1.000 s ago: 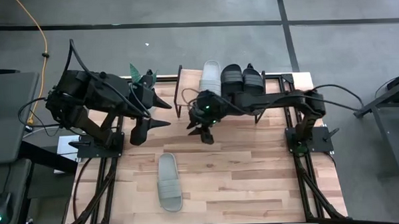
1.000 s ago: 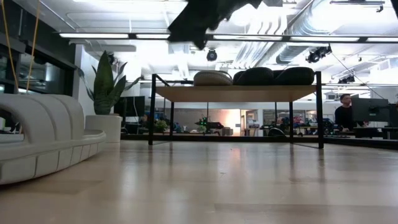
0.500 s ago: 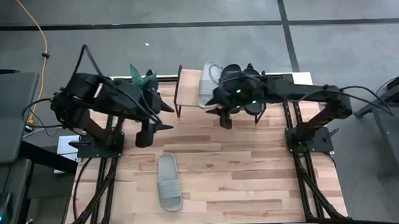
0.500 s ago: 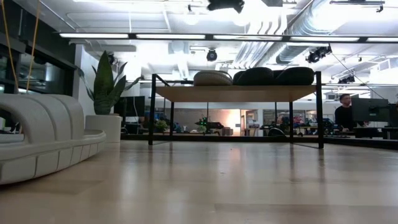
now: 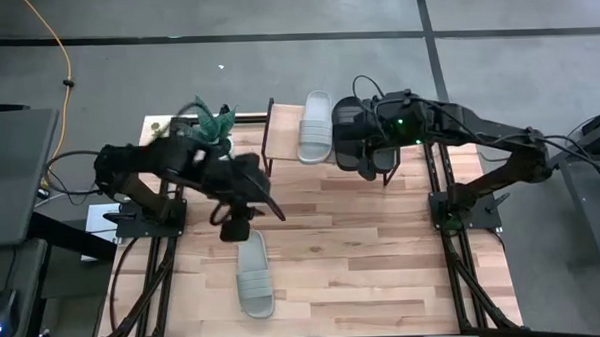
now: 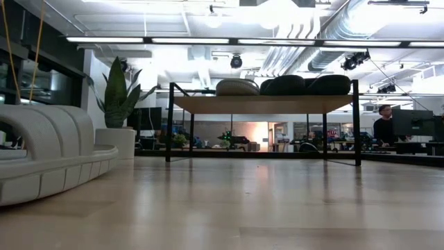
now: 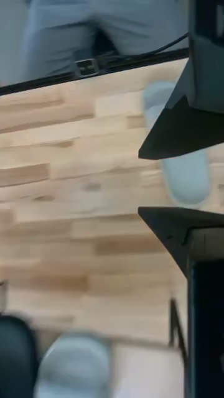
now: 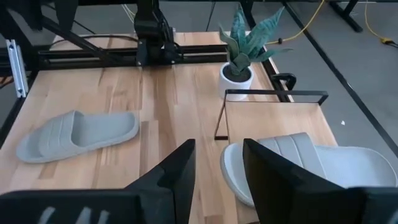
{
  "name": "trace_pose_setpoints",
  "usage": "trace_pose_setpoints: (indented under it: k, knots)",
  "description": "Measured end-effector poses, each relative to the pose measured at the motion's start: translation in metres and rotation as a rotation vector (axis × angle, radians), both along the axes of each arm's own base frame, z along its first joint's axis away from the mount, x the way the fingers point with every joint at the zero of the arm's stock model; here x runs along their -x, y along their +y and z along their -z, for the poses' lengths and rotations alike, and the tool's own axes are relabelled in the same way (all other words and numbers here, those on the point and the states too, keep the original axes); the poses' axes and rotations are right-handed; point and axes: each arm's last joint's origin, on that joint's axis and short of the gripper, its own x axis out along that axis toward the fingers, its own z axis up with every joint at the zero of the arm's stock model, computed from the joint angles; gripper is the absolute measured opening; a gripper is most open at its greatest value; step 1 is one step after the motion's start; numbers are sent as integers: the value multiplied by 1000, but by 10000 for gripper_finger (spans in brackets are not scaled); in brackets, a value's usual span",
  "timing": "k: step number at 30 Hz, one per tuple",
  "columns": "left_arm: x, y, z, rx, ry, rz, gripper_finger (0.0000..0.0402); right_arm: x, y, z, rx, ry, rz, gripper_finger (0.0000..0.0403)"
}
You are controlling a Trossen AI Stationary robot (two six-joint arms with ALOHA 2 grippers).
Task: Pick and place slides into the shelf
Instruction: Put the gray slide on the shelf
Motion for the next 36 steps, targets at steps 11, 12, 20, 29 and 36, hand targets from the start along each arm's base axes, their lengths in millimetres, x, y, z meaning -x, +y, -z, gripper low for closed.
trace_pose_setpoints:
  k: [11, 12, 20, 29, 36]
  knots:
    - [-19, -6, 73, 116, 224, -7, 135, 1, 0, 1, 0, 9, -1, 126]
    - [-20, -6, 79, 124, 239, -4, 141, 1, 0, 1, 0, 10, -1, 126]
    - [-30, -18, 111, 196, 230, 32, 178, 3, 0, 4, -7, 46, 0, 126]
    - [-20, -64, 119, 86, 218, 41, 182, 3, 0, 4, 0, 55, 15, 126]
    - [-10, -112, 129, -11, 188, 33, 182, 3, -1, 4, 14, 53, 37, 126]
